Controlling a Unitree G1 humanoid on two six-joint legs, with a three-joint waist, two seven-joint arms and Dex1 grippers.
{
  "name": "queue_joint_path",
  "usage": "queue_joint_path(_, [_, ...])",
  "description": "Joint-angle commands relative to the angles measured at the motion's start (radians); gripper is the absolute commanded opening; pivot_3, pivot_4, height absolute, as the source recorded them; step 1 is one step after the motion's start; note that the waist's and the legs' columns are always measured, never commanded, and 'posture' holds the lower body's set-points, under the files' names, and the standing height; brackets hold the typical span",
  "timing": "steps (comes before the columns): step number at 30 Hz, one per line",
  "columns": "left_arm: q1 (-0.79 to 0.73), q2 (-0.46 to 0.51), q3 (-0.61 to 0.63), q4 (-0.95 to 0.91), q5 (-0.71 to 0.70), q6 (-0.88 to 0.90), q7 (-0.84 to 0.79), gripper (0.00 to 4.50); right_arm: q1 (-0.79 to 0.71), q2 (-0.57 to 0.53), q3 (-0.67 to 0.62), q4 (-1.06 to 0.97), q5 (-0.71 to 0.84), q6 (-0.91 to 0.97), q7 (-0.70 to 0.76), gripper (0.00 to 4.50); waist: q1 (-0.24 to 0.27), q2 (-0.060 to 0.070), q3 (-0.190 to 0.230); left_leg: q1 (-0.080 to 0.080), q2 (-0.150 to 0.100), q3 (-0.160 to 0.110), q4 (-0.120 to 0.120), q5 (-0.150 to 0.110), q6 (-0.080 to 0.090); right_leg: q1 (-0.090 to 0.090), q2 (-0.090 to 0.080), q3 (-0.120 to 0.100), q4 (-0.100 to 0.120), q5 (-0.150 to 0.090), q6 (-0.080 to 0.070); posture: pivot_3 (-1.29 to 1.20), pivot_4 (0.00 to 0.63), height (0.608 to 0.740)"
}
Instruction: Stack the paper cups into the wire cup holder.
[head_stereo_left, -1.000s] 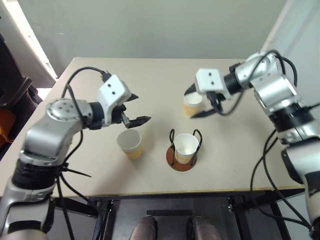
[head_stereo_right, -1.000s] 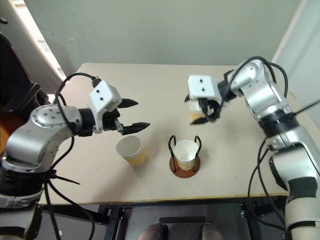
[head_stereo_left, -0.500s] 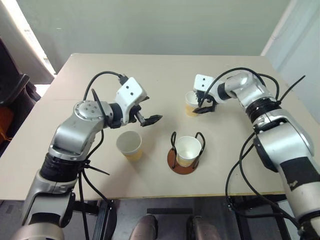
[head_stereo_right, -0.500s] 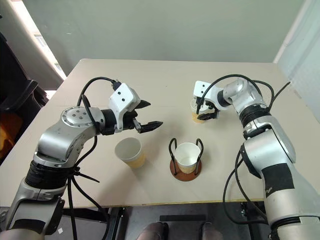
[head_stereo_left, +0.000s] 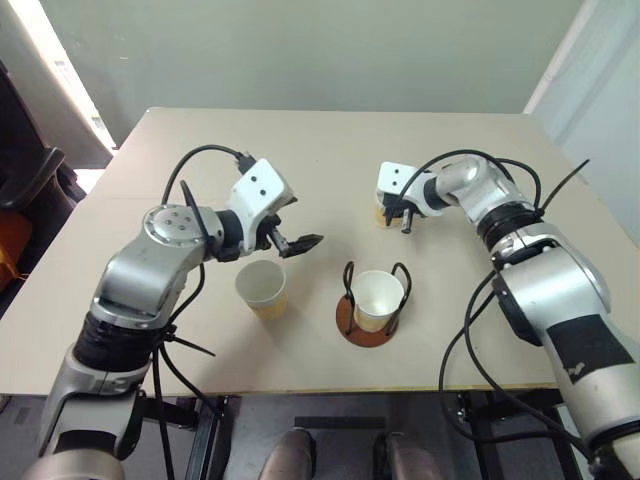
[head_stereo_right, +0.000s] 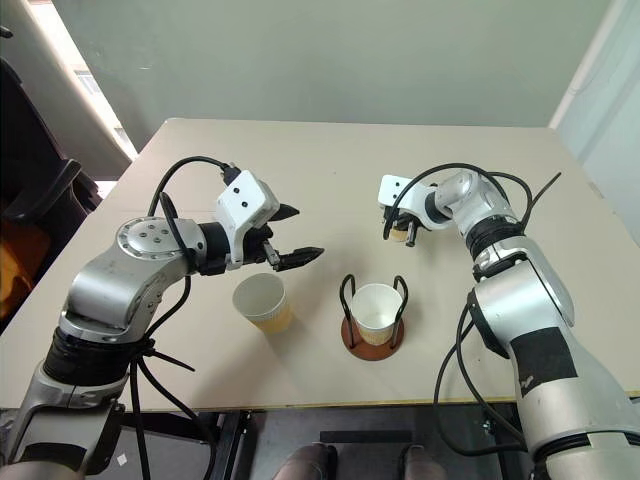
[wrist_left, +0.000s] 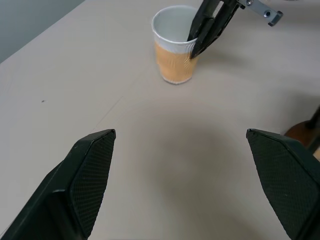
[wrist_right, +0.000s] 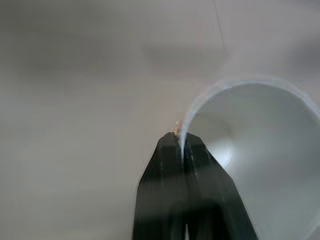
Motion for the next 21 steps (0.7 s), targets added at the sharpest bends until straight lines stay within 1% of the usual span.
queue_joint_path(1, [0.004,0.030,0.053,-0.050,-0.029,-0.035,-0.048,4.50,-0.062,-0.067,-0.070,-0.071,0.050,-0.060,0.146,0.03,0.000,0.000,0.000,0.000,0.000,0.000,0.000,0.000,0.000,0.000,0.000,0.000,0.000,0.000,0.000,0.00,0.150,0.740])
queue_joint_path(2, [0.006,0.036,0.060,-0.054,-0.039,-0.040,-0.063,4.50,-0.071,-0.084,-0.084,-0.092,0.061,-0.069,0.189,0.03,0.001,0.000,0.000,0.000,0.000,0.000,0.000,0.001,0.000,0.000,0.000,0.000,0.000,0.000,0.000,0.00,0.150,0.740])
queue_joint_path(4, [0.018,0.054,0.084,-0.066,-0.074,-0.056,-0.111,4.50,-0.076,-0.142,-0.122,-0.210,0.123,-0.065,0.363,0.03,0.001,0.000,0.000,-0.001,0.000,0.000,0.000,0.001,0.000,0.000,0.000,0.000,0.000,0.000,0.000,0.00,0.150,0.740])
queue_joint_path(5, [0.026,0.067,0.101,-0.071,-0.099,-0.062,-0.143,4.50,-0.060,-0.185,-0.126,-0.323,0.184,-0.030,0.460,0.03,0.000,0.000,0.000,-0.001,0.000,0.000,0.000,0.001,0.000,0.000,0.000,0.000,0.000,0.000,0.000,0.00,0.150,0.740])
queue_joint_path(6, [0.035,0.080,0.117,-0.076,-0.122,-0.069,-0.175,4.50,-0.034,-0.239,-0.109,-0.459,0.263,0.021,0.520,0.03,0.000,0.000,0.000,-0.001,0.000,0.000,0.000,0.001,0.000,0.000,0.000,0.000,0.000,0.000,0.000,0.00,0.150,0.740])
queue_joint_path(7, [0.046,0.094,0.130,-0.080,-0.144,-0.072,-0.205,4.50,-0.002,-0.292,-0.085,-0.592,0.340,0.077,0.548,0.03,0.000,0.000,0.000,-0.002,0.000,0.001,-0.001,0.001,0.000,0.000,0.001,0.000,0.000,0.000,0.000,0.00,0.150,0.740])
queue_joint_path(9, [0.067,0.124,0.148,-0.089,-0.180,-0.073,-0.256,4.50,0.052,-0.382,-0.039,-0.810,0.469,0.177,0.555,0.03,0.001,0.000,0.000,-0.003,0.002,0.001,0.000,0.002,-0.001,0.001,0.004,-0.001,0.000,0.000,-0.001,0.00,0.150,0.740])
queue_joint_path(11, [0.100,0.166,0.165,-0.105,-0.218,-0.074,-0.324,4.50,0.100,-0.472,-0.001,-1.007,0.584,0.265,0.555,0.03,-0.001,0.000,0.000,-0.001,0.006,0.001,0.002,0.001,-0.003,0.006,0.009,0.000,-0.002,-0.001,-0.002,0.00,0.150,0.740])
queue_joint_path(14, [0.142,0.222,0.183,-0.110,-0.246,-0.083,-0.393,4.50,0.155,-0.570,0.043,-1.222,0.684,0.331,0.555,0.03,-0.005,-0.001,0.000,0.003,0.008,0.002,0.001,0.001,-0.004,0.008,0.010,0.001,-0.002,-0.004,-0.002,0.00,0.150,0.740])
queue_joint_path(16, [0.151,0.244,0.179,-0.107,-0.248,-0.092,-0.415,4.50,0.176,-0.612,0.070,-1.305,0.726,0.345,0.555,0.03,-0.007,0.000,0.000,0.004,0.008,0.002,0.002,0.001,-0.004,0.007,0.010,0.001,-0.002,-0.008,-0.002,0.00,0.150,0.740])
queue_joint_path(18, [0.153,0.251,0.174,-0.107,-0.251,-0.097,-0.421,4.50,0.184,-0.630,0.087,-1.341,0.738,0.346,0.555,0.03,-0.009,0.000,0.000,0.005,0.010,0.001,0.000,0.002,-0.005,0.006,0.011,0.001,0.000,-0.009,-0.004,0.00,0.150,0.740])
queue_joint_path(21, [0.153,0.244,0.164,-0.115,-0.249,-0.093,-0.409,4.50,0.189,-0.633,0.125,-1.359,0.737,0.323,0.555,0.03,-0.013,0.000,0.000,0.009,0.012,0.001,-0.001,-0.004,0.005,0.007,0.011,0.001,0.005,-0.012,-0.010,0.00,0.150,0.740])
